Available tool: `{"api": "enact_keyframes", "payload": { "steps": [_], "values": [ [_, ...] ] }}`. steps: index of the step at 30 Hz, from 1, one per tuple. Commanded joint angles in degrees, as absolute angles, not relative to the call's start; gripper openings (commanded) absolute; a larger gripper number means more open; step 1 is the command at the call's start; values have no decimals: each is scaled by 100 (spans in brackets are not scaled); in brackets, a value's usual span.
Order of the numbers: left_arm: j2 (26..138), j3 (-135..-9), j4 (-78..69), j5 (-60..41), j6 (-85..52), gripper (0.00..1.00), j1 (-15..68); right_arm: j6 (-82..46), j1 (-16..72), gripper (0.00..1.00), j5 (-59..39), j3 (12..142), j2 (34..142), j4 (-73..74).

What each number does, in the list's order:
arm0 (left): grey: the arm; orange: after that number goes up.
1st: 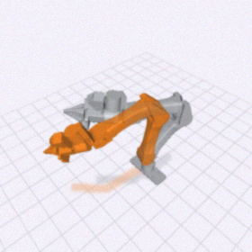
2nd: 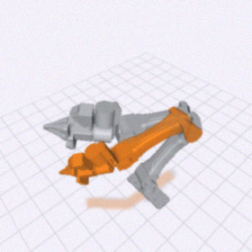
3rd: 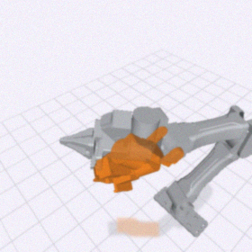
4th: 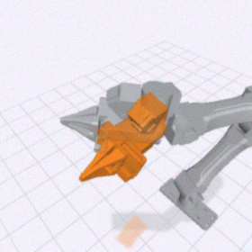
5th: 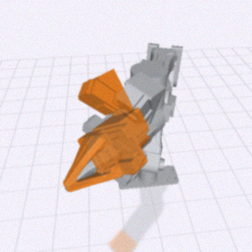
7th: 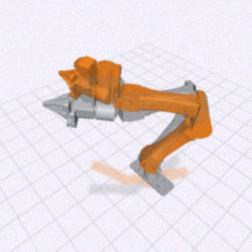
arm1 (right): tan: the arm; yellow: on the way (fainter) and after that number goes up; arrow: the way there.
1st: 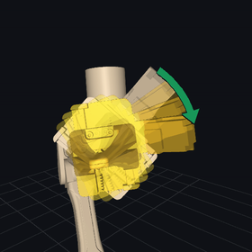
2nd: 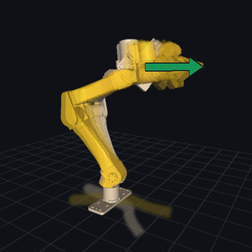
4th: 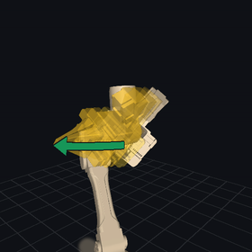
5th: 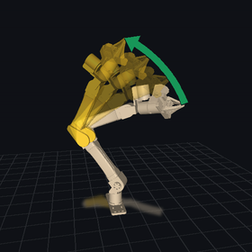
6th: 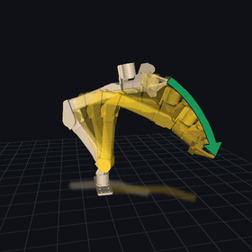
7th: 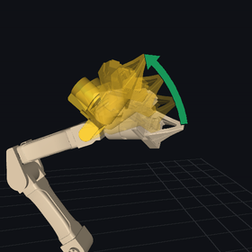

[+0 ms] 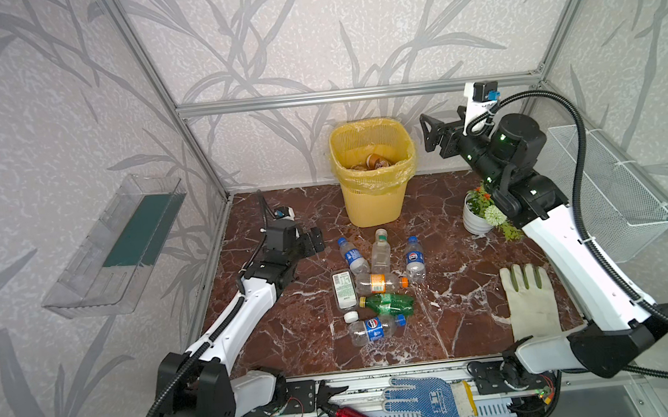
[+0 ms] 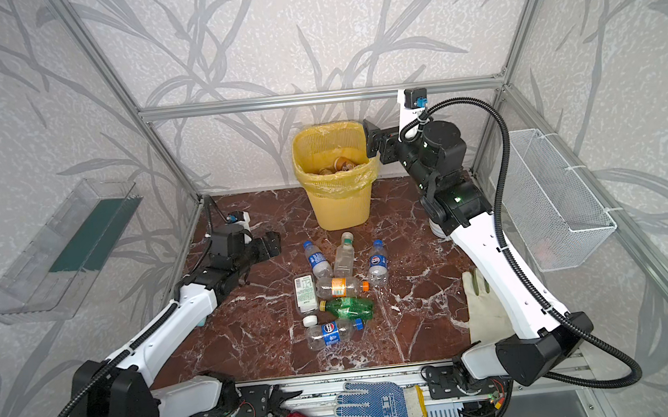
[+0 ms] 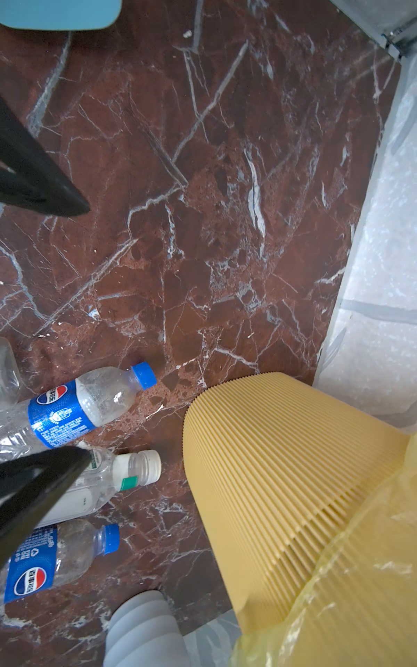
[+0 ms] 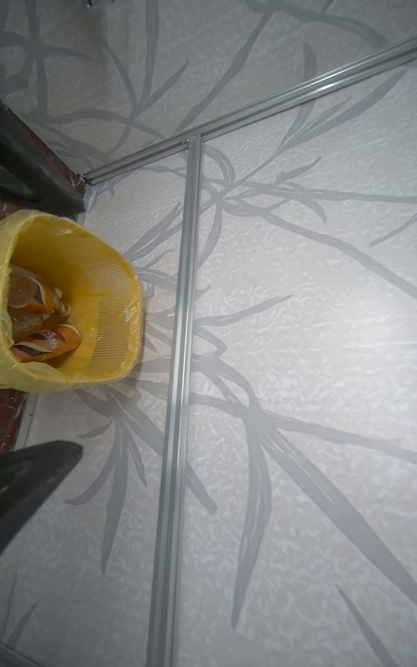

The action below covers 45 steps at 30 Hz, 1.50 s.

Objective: Throw the plastic bottles in the bin
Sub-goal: 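Lower the right gripper back toward the bottles while the left gripper lowers, then grasp the blue-capped clear bottle with the right gripper and drop it into the bin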

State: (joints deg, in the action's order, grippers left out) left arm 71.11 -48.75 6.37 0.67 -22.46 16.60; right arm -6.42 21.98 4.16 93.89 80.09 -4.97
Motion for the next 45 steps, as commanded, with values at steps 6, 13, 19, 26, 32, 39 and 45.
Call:
{"api": "enact_keyframes", "payload": {
  "steps": [6, 13, 19, 26, 32, 39, 45],
  "values": [
    [7231, -4862, 854, 358, -2126, 99, 1872, -1218, 2134, 96, 568, 7882, 7661, -1365],
    [7269, -4640, 782, 735, -2347, 99, 1863, -2073, 2170, 91, 255, 6276, 7876, -1743],
    [7350, -4605, 726, 708, -2380, 99, 1863, -2533, 2352, 88, -294, 5900, 8730, -1797],
    [7345, -4549, 783, 710, -2243, 99, 1863, -2564, 2373, 84, -749, 6159, 9686, -2139],
    [7302, -4496, 804, 748, -2221, 99, 1854, -2566, 2373, 77, -888, 6379, 10253, -2424],
    [7324, -4465, 809, 746, -2223, 99, 1854, -2627, 2373, 62, -959, 6256, 10223, -2263],
    [7372, -4450, 809, 772, -2235, 99, 1854, -2444, 2368, 50, -861, 6525, 9890, -2381]
  ]
}}
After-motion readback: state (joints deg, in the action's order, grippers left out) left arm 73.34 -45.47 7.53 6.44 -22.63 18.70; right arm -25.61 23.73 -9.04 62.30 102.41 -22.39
